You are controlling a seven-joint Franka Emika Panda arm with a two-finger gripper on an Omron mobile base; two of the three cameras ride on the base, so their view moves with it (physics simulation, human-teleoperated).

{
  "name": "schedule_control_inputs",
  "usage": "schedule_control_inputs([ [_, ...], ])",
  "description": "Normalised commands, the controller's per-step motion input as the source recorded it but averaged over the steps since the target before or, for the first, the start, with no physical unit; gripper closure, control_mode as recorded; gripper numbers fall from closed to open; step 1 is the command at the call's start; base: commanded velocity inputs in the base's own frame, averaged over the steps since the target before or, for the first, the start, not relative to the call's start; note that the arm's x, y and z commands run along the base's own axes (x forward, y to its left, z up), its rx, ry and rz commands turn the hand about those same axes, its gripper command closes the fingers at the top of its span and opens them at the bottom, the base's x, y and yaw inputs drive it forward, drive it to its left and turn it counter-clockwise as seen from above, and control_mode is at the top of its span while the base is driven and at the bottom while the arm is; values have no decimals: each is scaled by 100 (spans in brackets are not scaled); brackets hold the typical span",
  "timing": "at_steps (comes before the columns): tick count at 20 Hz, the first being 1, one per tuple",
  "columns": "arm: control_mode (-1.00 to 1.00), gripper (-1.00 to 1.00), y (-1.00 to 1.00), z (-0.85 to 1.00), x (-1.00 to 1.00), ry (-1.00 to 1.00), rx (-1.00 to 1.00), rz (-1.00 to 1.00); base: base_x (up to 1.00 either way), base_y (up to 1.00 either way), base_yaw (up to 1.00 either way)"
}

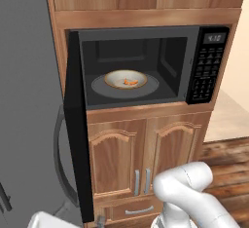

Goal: Remove the pear from the bowl and place it on the small plate. Then place the bowl with only the shrimp in the microwave, close the door, and press the start button to microwave the shrimp.

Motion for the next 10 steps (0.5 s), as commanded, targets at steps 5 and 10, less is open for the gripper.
schedule_control_inputs([
  [5, -100, -100, 55, -11, -7, -2, -8, 2, 0, 0, 0],
  [10, -100, -100, 76, -21, 55, 9, -8, 1, 0, 0, 0],
])
